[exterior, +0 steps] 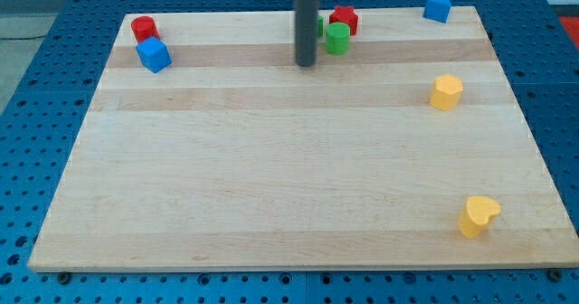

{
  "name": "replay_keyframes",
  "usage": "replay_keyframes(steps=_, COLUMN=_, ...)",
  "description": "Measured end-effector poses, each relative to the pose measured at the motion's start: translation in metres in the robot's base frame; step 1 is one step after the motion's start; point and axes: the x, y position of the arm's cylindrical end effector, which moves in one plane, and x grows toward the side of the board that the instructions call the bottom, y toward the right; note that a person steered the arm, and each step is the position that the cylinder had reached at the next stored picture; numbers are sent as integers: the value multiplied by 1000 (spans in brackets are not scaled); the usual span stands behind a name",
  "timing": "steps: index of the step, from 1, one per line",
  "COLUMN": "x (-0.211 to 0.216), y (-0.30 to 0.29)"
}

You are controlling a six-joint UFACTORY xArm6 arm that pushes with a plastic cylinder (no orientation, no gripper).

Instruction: Drag the red circle to the center left side

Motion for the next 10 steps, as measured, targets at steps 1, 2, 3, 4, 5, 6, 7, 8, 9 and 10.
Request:
replay_keyframes(steps=1, x=-67, y=-43)
replay_keyframes(steps=2, x=-101, y=-86)
replay_keyframes(steps=3, x=-101, y=-108)
replay_keyframes(steps=4, x=-103, y=-186)
replay_keyframes(steps=5, x=-96, y=-237)
replay_keyframes(steps=6, x=-78, y=-237)
replay_keyframes(steps=7, x=-56, y=-238)
replay_keyframes(steps=8, x=-34, y=-241)
replay_keyframes(steps=9, x=-5, y=-241)
replay_keyframes(steps=10, x=20, y=-247)
